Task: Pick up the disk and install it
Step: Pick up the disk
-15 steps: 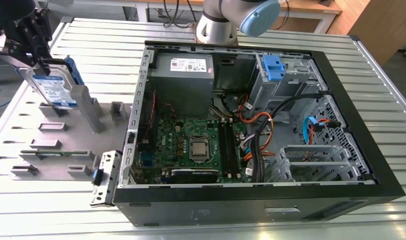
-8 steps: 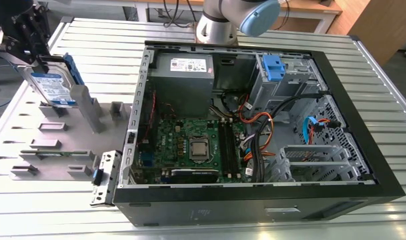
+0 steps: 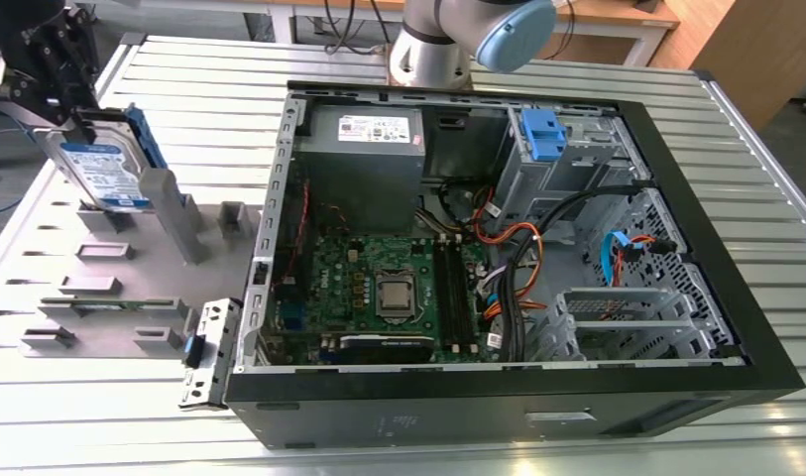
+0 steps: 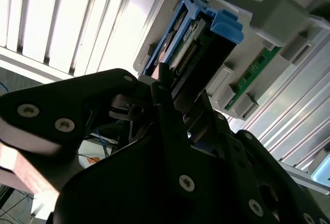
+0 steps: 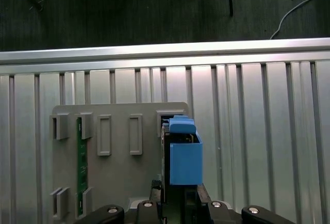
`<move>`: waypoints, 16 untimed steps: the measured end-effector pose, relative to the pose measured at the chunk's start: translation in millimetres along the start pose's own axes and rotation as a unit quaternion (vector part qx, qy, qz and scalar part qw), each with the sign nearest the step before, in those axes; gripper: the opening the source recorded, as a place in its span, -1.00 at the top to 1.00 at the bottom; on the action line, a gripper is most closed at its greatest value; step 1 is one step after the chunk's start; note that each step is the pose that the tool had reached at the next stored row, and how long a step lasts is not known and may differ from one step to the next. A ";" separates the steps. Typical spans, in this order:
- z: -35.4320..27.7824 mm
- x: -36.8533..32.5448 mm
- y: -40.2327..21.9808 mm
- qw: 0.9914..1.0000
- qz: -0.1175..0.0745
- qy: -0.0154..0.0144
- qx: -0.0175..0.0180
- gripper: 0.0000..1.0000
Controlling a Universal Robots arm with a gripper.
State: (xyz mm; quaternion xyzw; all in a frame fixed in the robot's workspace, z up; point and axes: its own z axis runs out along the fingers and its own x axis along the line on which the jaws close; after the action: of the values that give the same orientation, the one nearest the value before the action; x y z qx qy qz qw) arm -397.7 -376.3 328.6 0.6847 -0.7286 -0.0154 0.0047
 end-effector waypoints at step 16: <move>-15.1 -1.1 0.5 1.000 0.000 0.000 0.000 0.31</move>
State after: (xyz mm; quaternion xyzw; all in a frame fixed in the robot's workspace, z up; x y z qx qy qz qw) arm -397.7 -375.5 343.7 0.6847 -0.7286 -0.0154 0.0047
